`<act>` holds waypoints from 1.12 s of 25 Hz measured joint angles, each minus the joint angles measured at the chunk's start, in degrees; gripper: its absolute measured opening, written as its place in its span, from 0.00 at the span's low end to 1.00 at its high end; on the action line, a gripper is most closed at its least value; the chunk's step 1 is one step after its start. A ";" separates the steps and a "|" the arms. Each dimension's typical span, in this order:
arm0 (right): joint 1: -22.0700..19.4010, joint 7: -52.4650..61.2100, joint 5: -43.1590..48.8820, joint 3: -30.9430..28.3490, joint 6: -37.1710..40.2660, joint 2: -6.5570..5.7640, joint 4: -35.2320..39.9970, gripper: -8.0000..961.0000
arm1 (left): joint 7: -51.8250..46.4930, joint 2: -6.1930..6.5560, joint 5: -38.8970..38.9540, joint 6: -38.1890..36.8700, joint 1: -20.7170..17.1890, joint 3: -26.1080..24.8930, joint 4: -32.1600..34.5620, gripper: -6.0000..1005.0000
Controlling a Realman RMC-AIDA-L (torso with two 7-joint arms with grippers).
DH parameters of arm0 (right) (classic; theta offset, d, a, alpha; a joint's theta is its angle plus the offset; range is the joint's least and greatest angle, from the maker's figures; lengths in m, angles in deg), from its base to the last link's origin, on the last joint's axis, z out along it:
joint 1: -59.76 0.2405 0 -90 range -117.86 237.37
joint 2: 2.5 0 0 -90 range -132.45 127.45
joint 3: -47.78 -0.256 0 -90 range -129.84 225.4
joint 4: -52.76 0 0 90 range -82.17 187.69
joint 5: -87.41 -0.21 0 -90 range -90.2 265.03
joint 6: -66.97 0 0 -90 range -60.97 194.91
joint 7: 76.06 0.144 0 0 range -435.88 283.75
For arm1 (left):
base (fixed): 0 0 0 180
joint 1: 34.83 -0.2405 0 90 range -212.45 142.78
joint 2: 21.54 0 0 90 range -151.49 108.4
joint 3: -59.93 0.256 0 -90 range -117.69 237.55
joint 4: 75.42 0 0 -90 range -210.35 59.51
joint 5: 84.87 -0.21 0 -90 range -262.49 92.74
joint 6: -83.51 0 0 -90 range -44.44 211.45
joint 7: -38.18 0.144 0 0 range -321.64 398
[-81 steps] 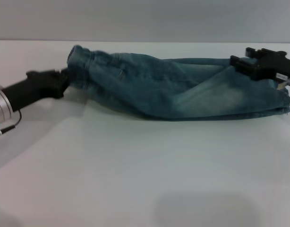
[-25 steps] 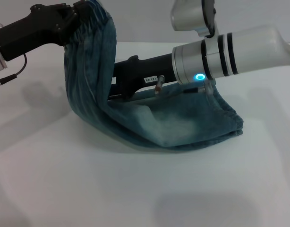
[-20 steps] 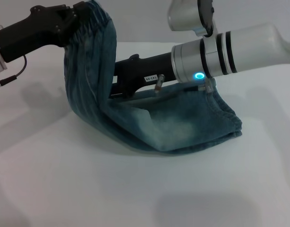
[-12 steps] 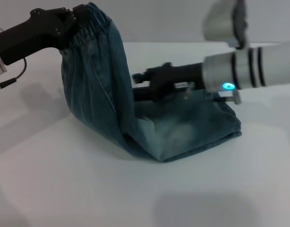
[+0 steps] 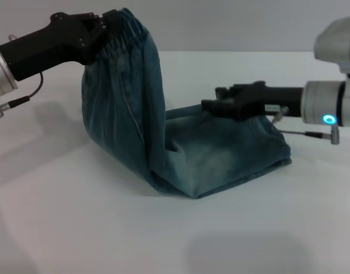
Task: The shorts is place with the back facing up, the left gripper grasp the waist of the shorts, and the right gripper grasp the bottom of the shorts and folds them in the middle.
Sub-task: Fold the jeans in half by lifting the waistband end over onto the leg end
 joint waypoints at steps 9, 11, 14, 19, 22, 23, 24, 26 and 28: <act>-2.10 -0.28 0.50 6.37 7.73 -0.01 1.03 0.58 | -0.53 -0.14 0.16 -1.06 1.58 0.68 -0.06 0.05; -2.12 -0.31 0.50 8.16 8.36 -0.01 1.17 0.58 | -0.55 -0.14 0.19 -1.30 1.92 0.75 -0.06 0.05; -1.81 -0.34 0.31 10.55 8.69 0.01 1.20 0.58 | -0.56 -0.14 0.22 -1.73 2.12 0.80 -0.06 0.05; -0.35 -0.06 -0.04 12.32 8.73 0.35 1.24 0.58 | -0.57 -0.14 0.26 -1.89 2.18 0.87 -0.05 0.05; 1.14 -0.02 -0.17 12.65 8.74 0.53 0.97 0.58 | -0.58 -0.14 0.27 -2.26 1.98 0.87 -0.05 0.06; 1.64 0.03 -0.36 12.97 8.74 0.57 0.88 0.58 | -0.58 -0.14 0.28 -2.40 1.90 0.87 -0.05 0.06; 2.22 0.12 -0.97 13.77 8.79 0.58 0.79 0.58 | -0.58 -0.14 0.31 -2.45 1.85 0.87 -0.05 0.06; 3.18 0.55 -2.66 16.05 9.08 0.58 0.82 0.58 | -0.58 -0.14 0.43 -2.75 1.74 0.88 -0.05 0.06; 3.94 1.23 -4.01 18.53 9.31 0.51 1.21 0.58 | -0.59 -0.14 0.53 -3.21 1.67 0.88 -0.05 0.06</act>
